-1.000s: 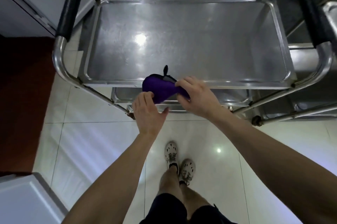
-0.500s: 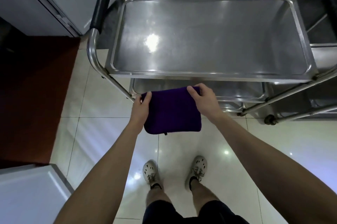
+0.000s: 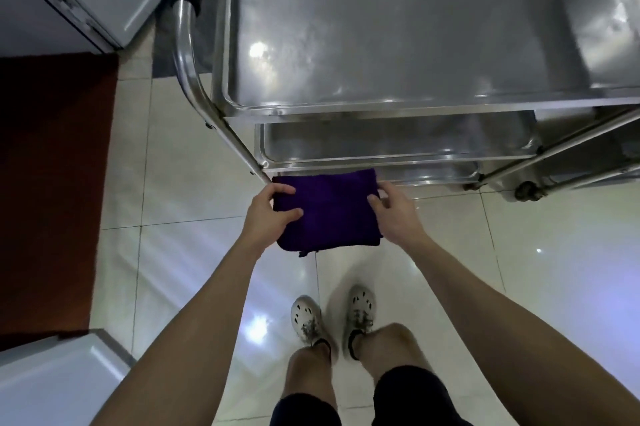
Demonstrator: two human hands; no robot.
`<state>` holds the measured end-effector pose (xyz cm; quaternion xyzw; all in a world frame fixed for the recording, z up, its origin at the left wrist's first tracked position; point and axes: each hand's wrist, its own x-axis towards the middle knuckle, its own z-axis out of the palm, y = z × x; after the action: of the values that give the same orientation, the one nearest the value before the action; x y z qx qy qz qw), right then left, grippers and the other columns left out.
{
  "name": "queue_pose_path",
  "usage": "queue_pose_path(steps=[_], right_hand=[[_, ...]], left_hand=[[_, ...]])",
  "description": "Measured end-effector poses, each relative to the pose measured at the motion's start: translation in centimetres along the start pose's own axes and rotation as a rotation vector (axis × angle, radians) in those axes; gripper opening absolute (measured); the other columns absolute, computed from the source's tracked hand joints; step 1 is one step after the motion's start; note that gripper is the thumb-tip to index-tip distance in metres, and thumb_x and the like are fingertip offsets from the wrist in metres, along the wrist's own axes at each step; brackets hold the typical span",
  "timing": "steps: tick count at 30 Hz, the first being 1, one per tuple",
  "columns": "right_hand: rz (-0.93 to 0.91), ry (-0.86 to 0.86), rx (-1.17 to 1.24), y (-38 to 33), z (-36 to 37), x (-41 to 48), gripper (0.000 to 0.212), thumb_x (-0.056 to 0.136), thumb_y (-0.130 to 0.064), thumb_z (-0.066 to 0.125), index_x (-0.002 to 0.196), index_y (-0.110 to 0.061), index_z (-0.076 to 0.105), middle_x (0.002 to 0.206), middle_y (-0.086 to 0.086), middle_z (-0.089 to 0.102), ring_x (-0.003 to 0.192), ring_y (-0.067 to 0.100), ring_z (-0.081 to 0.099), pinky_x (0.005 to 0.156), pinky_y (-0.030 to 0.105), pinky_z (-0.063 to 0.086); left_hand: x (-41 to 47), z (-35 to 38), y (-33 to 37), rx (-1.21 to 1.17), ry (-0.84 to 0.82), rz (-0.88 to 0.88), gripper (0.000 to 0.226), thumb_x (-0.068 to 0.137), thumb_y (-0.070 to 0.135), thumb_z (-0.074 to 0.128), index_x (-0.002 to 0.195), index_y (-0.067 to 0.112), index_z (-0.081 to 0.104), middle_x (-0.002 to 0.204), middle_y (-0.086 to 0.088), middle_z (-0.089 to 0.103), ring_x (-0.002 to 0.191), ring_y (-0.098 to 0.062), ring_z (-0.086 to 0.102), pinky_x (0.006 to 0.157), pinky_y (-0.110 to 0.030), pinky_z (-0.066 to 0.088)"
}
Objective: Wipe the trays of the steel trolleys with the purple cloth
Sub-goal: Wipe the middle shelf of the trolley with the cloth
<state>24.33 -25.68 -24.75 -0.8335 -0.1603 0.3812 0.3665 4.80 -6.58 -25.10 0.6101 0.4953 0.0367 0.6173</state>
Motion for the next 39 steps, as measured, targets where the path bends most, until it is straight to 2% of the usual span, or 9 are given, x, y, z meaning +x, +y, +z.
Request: queue_pose_path(steps=[6,13,16,19,24,27,30,34,39], right_hand=[[-0.148,0.025,-0.167,4.2,4.4,6.5,0.052,0.116,-0.026,0.041,0.159,-0.052,0.028,0.103,0.001,0.076,0.085,0.022,0.072,0.074,0.045,0.061],[-0.319,0.115,-0.299,6.5,6.1,16.3,0.034,0.115,-0.019,0.038,0.126,-0.039,0.063,0.104,-0.003,0.069,0.077,0.011,0.061,0.059,0.017,0.045],[-0.456,0.23,-0.235,5.2,6.3,20.5,0.032,0.115,-0.017,0.038,0.129,-0.03,0.064,0.11,0.0,0.069,0.087,0.02,0.066,0.065,0.029,0.049],[-0.428,0.187,-0.581,6.2,7.4,24.3,0.037,0.117,-0.033,0.037,0.142,-0.021,0.062,0.136,0.017,0.06,0.122,0.037,0.059,0.102,0.046,0.05],[-0.67,0.349,-0.809,7.7,12.4,27.0,0.06,0.109,-0.065,0.041,0.15,-0.025,0.062,0.16,0.017,0.048,0.15,0.037,0.04,0.127,0.058,0.024],[-0.68,0.254,-0.889,7.2,15.6,28.8,0.078,0.101,-0.085,0.024,0.167,-0.044,0.035,0.178,0.012,0.022,0.164,0.039,0.013,0.129,0.071,0.001],[-0.675,0.264,-1.034,7.7,17.3,30.2,0.089,0.093,-0.094,0.003,0.17,-0.05,0.011,0.182,0.009,0.003,0.166,0.042,-0.001,0.124,0.079,-0.006],[-0.663,0.235,-1.025,8.0,16.5,29.7,0.086,0.095,-0.092,0.006,0.17,-0.052,0.008,0.182,0.009,0.002,0.166,0.042,-0.002,0.123,0.08,-0.006],[-0.618,0.127,-0.974,8.4,14.3,29.5,0.084,0.093,-0.093,0.007,0.169,-0.056,0.007,0.183,0.005,-0.004,0.167,0.039,-0.008,0.124,0.078,-0.009]], left_hand=[[6.2,0.9,-4.6,0.147,-0.05,0.092,0.07,0.078,-0.01,0.077,0.129,0.035,0.063,0.123,0.013,0.065,0.108,-0.022,0.071,0.08,-0.052,0.067],[16.4,2.7,-7.9,0.138,0.033,0.21,0.058,0.083,-0.014,0.066,0.109,0.037,0.076,0.123,0.005,0.072,0.106,-0.022,0.075,0.072,-0.038,0.067],[21.9,2.6,-6.8,0.153,0.063,0.35,0.057,0.088,-0.007,0.07,0.124,0.037,0.075,0.128,0.008,0.07,0.111,-0.016,0.073,0.078,-0.025,0.065],[25.4,2.3,-7.7,0.367,0.032,0.456,0.056,0.094,0.011,0.077,0.145,0.029,0.065,0.136,0.009,0.064,0.113,-0.01,0.067,0.091,-0.02,0.057],[25.1,1.9,-15.3,0.169,0.79,0.736,0.03,0.088,0.046,0.083,0.085,0.032,0.057,0.074,0.012,0.064,0.067,-0.01,0.063,0.063,-0.021,0.048],[26.5,0.7,-16.1,-0.035,1.035,0.824,0.053,0.079,0.046,0.092,0.104,0.021,0.053,0.093,0.006,0.058,0.078,-0.014,0.056,0.072,-0.025,0.047],[28.6,-1.3,-13.7,-0.146,0.878,0.784,0.065,0.079,0.049,0.093,0.12,0.011,0.06,0.106,0.0,0.065,0.092,-0.013,0.064,0.083,-0.028,0.054],[29.5,-2.4,-11.7,-0.33,0.6,0.709,0.047,0.089,0.048,0.081,0.065,0.01,0.07,0.056,-0.005,0.065,0.049,-0.019,0.062,0.049,-0.027,0.052],[28.3,-0.9,-11.6,-0.399,0.624,0.643,0.045,0.087,0.041,0.075,0.054,0.02,0.052,0.05,-0.007,0.049,0.044,-0.022,0.051,0.047,-0.028,0.042]])
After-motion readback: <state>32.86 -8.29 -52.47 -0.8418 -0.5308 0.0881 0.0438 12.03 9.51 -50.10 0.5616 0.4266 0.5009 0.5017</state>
